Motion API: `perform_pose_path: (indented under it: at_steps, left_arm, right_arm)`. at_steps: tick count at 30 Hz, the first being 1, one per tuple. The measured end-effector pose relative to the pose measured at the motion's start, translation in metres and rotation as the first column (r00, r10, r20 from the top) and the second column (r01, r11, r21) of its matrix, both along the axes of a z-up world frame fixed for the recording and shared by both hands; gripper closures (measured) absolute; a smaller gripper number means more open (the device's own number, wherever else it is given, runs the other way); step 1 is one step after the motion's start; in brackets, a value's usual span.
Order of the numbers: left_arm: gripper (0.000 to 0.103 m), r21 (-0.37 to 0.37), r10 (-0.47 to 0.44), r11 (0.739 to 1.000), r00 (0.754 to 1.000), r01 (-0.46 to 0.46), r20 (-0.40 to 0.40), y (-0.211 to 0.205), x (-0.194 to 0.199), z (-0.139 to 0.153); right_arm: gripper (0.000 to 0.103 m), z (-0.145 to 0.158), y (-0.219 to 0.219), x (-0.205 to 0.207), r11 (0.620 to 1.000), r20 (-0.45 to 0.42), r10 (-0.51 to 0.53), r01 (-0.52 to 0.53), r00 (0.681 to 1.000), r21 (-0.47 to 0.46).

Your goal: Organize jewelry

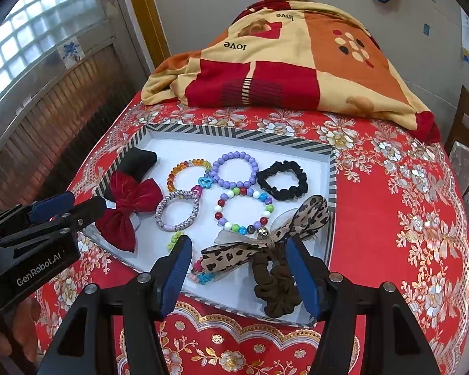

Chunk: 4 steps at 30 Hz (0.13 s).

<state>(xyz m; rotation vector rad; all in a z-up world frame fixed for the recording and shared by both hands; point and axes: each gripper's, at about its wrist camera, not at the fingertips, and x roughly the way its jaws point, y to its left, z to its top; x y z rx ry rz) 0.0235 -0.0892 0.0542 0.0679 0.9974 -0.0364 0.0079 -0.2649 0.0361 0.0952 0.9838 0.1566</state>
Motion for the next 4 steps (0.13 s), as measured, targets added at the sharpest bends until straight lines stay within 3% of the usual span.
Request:
perform_pose_path:
  at_steps: [4]
  left_arm:
    - [0.052, -0.005, -0.004, 1.0, 1.0, 0.004, 0.002, -0.001, -0.001, 0.0]
  right_arm:
    - [0.042, -0.001, -0.013, -0.002, 1.0, 0.009, -0.02, 0.02, 1.0, 0.001]
